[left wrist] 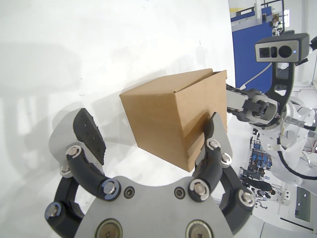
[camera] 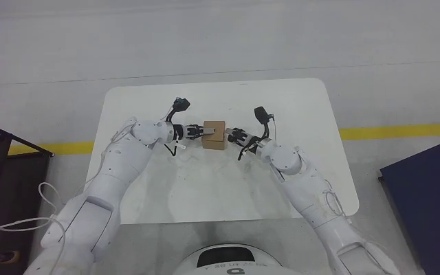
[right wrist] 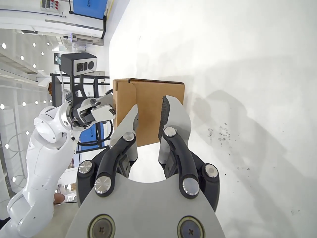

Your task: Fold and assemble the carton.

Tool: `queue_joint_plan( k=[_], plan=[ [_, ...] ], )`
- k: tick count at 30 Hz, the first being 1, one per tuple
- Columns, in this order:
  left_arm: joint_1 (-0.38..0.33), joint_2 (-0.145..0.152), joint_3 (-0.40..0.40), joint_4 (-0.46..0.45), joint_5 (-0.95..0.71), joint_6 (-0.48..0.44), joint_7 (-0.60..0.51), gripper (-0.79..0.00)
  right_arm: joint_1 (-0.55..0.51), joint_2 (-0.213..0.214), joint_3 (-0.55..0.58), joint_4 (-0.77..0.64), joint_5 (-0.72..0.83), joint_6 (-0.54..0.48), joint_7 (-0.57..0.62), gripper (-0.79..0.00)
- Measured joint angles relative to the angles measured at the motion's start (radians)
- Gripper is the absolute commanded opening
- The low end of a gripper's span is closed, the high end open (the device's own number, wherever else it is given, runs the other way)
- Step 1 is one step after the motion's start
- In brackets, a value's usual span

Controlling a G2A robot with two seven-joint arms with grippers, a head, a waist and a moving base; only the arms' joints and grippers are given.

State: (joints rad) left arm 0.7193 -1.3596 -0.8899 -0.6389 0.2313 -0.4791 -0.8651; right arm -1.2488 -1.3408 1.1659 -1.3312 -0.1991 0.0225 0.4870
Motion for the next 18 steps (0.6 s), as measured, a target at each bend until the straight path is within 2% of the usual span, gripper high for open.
queue_joint_plan(
  k=[5,12,15,18],
  plan=[
    [0.000,-0.002,0.004,-0.005,0.003,0.002,0.003,0.000,-0.016,0.005,0.008,-0.036,-0.004,-0.016,0.003,-0.508],
    [0.002,-0.004,0.009,-0.010,0.004,0.003,0.005,0.000,0.014,0.003,-0.032,0.001,-0.055,0.047,0.048,-0.542],
    [0.002,-0.004,0.010,-0.010,0.004,0.003,0.007,0.000,0.018,0.003,-0.035,0.002,-0.054,0.051,0.042,-0.529],
    [0.003,-0.004,0.010,-0.010,0.003,0.005,0.007,0.000,0.013,0.004,-0.029,-0.010,-0.050,0.043,0.034,-0.465]
  ],
)
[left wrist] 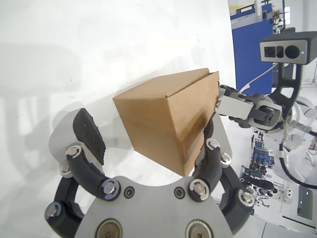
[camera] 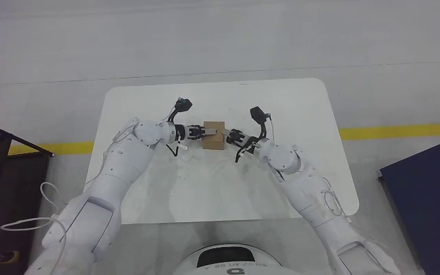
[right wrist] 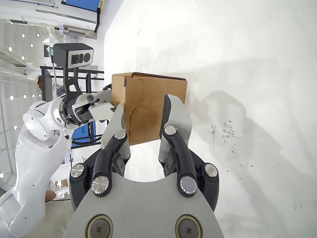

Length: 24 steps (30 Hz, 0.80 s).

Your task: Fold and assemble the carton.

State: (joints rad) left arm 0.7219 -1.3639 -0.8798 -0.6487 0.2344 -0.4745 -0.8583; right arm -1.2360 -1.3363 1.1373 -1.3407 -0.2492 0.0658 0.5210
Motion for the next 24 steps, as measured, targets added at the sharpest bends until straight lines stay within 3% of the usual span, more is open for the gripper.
queue_joint_plan(
  k=[2,17,20,24],
  plan=[
    [0.000,0.000,0.000,0.000,0.000,0.000,0.000,0.000,-0.005,0.001,0.004,-0.010,0.004,-0.006,-0.007,-0.425],
    [0.003,0.003,-0.004,0.000,0.001,0.000,0.004,0.000,0.025,-0.001,-0.036,0.006,-0.048,0.047,0.015,-0.514],
    [0.004,0.003,-0.005,-0.001,-0.002,-0.001,0.003,0.000,0.024,0.001,-0.039,-0.004,-0.063,0.062,0.018,-0.449],
    [0.003,0.005,-0.021,0.008,-0.042,-0.012,-0.010,0.000,0.007,0.003,-0.023,-0.031,-0.032,0.037,0.011,-0.308]
  ],
)
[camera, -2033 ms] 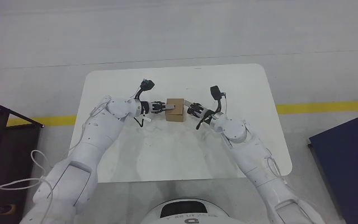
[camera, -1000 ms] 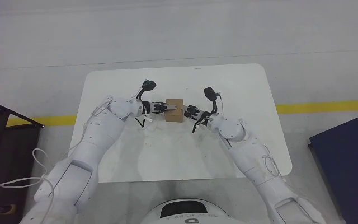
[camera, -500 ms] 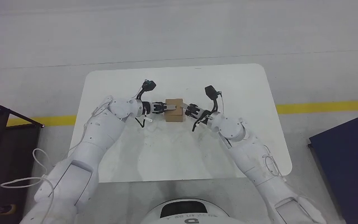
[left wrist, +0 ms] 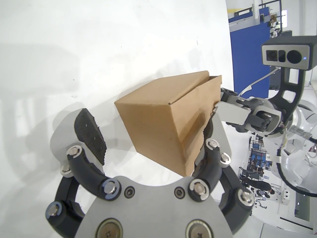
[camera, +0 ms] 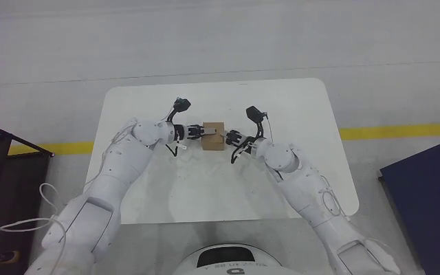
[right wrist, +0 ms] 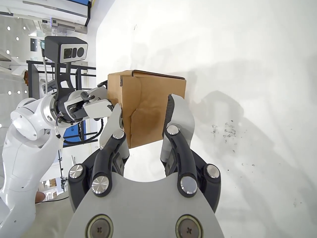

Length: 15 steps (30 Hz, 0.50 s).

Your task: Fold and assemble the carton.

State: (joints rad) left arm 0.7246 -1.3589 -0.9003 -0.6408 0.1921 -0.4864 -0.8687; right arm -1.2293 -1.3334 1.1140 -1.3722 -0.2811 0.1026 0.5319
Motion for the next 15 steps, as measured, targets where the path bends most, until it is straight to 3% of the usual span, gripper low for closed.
queue_joint_plan(
  k=[3,15],
  plan=[
    [-0.007,0.005,-0.021,0.015,-0.043,-0.014,-0.025,0.000,-0.016,0.003,0.025,-0.010,0.037,-0.027,-0.010,-0.286],
    [0.000,0.018,-0.037,0.021,-0.034,-0.011,-0.015,0.000,-0.024,0.007,0.049,0.019,0.078,-0.049,-0.025,-0.372]
  ],
)
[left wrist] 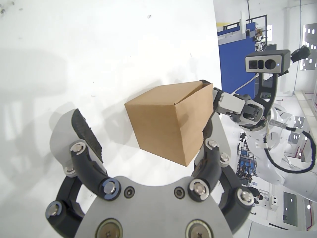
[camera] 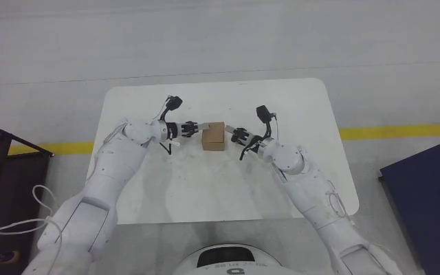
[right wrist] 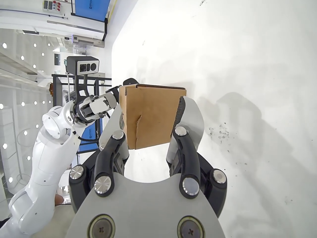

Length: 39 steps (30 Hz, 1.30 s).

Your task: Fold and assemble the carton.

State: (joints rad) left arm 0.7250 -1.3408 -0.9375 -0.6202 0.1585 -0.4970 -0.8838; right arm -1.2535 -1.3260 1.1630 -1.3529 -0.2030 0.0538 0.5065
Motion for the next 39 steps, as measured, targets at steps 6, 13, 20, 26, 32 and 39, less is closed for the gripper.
queue_joint_plan(
  k=[6,13,20,26,32,39],
  plan=[
    [0.005,-0.001,0.007,-0.011,0.009,0.016,0.004,0.000,0.029,-0.003,-0.031,0.037,-0.026,0.032,0.026,-0.443],
    [0.009,-0.002,0.013,-0.018,0.017,0.028,0.011,0.000,0.045,-0.004,-0.045,0.051,-0.047,0.051,0.028,-0.597],
    [0.009,-0.005,0.021,-0.021,0.023,0.032,0.017,0.000,0.044,0.000,-0.061,0.018,-0.122,0.096,0.031,-0.514],
    [0.006,-0.007,0.025,-0.020,0.026,0.031,0.020,0.000,0.016,0.007,-0.034,-0.033,-0.101,0.062,0.026,-0.465],
    [0.003,-0.008,0.027,-0.018,0.026,0.028,0.022,0.000,-0.011,0.017,-0.011,-0.059,-0.089,0.028,0.074,-0.480],
    [0.001,-0.010,0.031,-0.013,0.027,0.025,0.020,0.000,-0.003,0.020,-0.037,-0.062,-0.141,0.048,0.108,-0.474]
  ],
)
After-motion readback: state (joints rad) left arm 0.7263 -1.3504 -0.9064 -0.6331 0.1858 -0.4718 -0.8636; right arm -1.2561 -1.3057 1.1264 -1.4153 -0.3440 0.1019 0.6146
